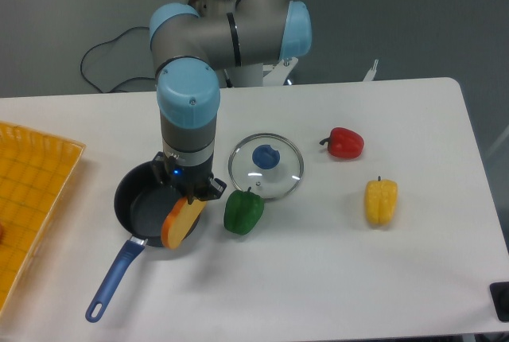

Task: Place the bread slice in the pot
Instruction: 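Hold the bread slice above the saucepan rim, adjusting position, then tilt the bread slice flat and lower it into the saucepan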

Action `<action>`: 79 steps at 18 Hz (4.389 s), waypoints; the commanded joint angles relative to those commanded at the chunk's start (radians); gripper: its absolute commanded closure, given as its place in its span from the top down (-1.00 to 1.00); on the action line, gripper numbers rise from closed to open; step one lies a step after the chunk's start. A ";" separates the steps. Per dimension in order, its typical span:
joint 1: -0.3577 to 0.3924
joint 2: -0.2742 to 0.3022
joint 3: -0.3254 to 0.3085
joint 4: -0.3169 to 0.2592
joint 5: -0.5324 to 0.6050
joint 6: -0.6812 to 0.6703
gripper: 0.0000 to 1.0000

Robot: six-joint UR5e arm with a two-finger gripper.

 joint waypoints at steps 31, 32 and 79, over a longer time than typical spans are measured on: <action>-0.011 -0.017 -0.011 0.026 0.043 0.061 -0.72; -0.012 -0.018 -0.011 0.028 0.043 0.060 -0.72; -0.127 -0.018 -0.074 0.034 0.086 0.008 -0.63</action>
